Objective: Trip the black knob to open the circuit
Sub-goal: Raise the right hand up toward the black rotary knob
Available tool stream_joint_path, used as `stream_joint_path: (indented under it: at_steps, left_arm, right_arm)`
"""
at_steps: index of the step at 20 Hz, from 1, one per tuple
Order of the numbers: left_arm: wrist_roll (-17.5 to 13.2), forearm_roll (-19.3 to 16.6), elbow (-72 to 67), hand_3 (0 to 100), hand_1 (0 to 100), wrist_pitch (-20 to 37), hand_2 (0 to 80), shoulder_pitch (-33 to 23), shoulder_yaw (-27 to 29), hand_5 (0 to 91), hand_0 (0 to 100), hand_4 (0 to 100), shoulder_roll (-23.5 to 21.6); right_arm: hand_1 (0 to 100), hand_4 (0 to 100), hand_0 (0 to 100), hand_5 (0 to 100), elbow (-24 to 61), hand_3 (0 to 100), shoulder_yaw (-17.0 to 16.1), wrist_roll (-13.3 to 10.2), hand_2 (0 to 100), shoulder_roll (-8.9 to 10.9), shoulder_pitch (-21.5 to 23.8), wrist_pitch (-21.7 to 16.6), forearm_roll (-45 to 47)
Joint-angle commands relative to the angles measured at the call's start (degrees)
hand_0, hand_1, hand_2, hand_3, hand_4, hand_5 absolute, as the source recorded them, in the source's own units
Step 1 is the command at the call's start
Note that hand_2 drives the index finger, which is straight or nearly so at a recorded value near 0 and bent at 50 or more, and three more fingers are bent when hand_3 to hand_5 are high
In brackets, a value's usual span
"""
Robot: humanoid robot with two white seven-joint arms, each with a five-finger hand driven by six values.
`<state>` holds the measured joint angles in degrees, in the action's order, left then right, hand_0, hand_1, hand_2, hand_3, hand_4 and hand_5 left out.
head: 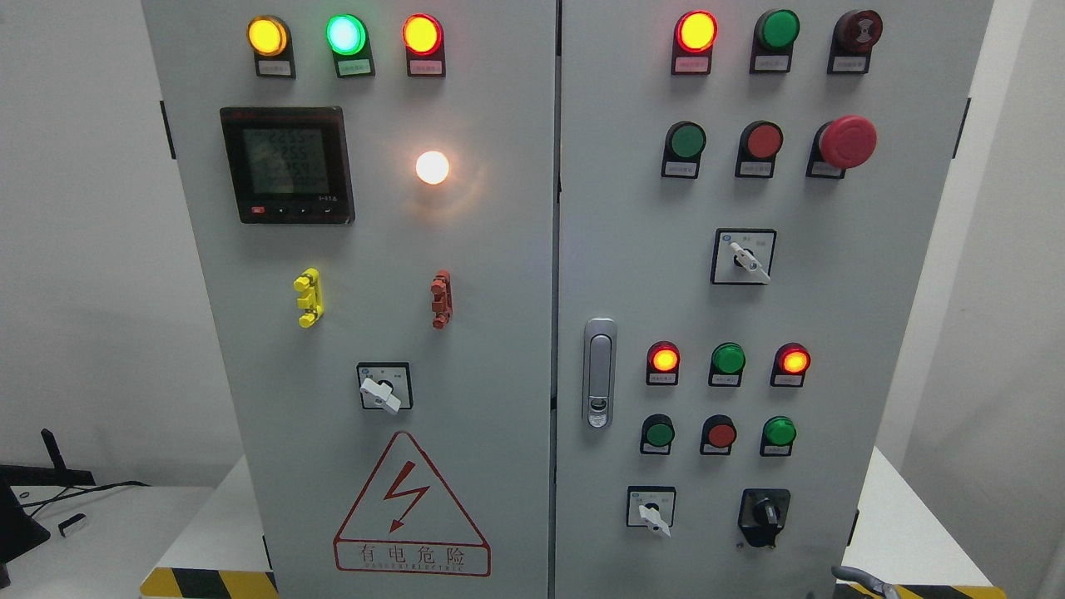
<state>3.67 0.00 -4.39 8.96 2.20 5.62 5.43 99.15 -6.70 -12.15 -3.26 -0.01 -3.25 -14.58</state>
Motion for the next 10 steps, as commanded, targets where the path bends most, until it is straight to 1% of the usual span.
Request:
stream_joint_path:
  at_steps: [1,5,8,10]
  left_arm:
    - [0.02,0.27,-0.01,0,39,0.0,0.0,0.0,0.0,0.0,12,0,0.02]
    - [0.02,0.27,-0.01,0,39,0.0,0.0,0.0,0.0,0.0,12,0,0.02]
    - [0.02,0.27,-0.01,0,39,0.0,0.0,0.0,0.0,0.0,12,0,-0.06]
    - [0.02,0.27,-0.01,0,39,0.0,0.0,0.0,0.0,0.0,12,0,-0.06]
  right_arm:
    - [62,93,32,100,-2.64,77,0.64,-0.15,37,-0.26,-3.23,0.97,0.78]
    - [65,93,29,100,-2.73,78,0.64,-0.07,39,-0.35,-3.68,0.97,0.78]
    - [65,93,30,100,-2.73,78,2.04,0.02,39,-0.52,-3.77,0.88,0.87]
    - [65,93,31,100,-2.73,79,2.39,0.02,39,-0.79,-3.77,0.71,0.78]
